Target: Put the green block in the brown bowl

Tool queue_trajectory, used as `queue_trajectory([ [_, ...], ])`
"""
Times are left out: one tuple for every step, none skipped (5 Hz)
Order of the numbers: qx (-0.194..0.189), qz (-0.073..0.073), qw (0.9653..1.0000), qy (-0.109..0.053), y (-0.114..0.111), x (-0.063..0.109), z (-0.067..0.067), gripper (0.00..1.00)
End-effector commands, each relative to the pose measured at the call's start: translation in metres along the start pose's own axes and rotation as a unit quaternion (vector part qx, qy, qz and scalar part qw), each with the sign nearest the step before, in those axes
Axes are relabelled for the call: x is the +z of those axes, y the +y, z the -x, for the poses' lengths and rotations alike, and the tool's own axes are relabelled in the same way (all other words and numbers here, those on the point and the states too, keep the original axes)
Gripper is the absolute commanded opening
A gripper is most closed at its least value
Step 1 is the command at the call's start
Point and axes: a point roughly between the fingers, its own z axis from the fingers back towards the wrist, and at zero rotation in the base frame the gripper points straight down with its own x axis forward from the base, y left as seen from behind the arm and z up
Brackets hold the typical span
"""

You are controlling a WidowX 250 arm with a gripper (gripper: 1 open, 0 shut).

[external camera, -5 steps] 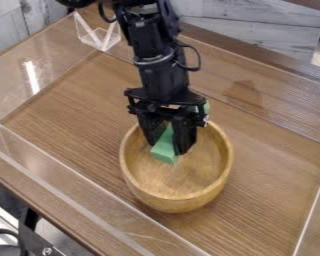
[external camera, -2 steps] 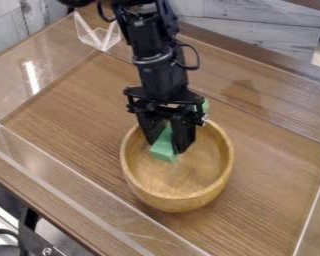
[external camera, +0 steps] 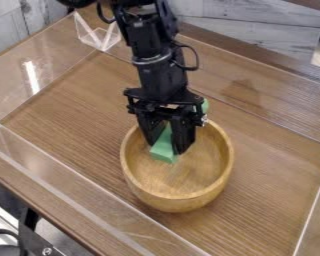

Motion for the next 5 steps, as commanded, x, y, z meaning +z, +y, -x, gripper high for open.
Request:
queue_trajectory([
  [-0.001, -0.002, 0.9997, -0.025, 0.0018, 0.0126, -0.0116, 0.0],
  [-0.002, -0.001, 0.9997, -0.025, 0.0024, 0.0126, -0.0118, 0.0],
  [-0.002, 0.0, 0.9997, -0.024, 0.0029, 0.0125, -0.0119, 0.0],
  [-0.003, 0.001, 0.9997, -0.023, 0.0034, 0.0124, -0.0121, 0.0],
  [-0.003, 0.001, 0.9997, -0.022, 0.004, 0.0124, -0.0122, 0.0],
])
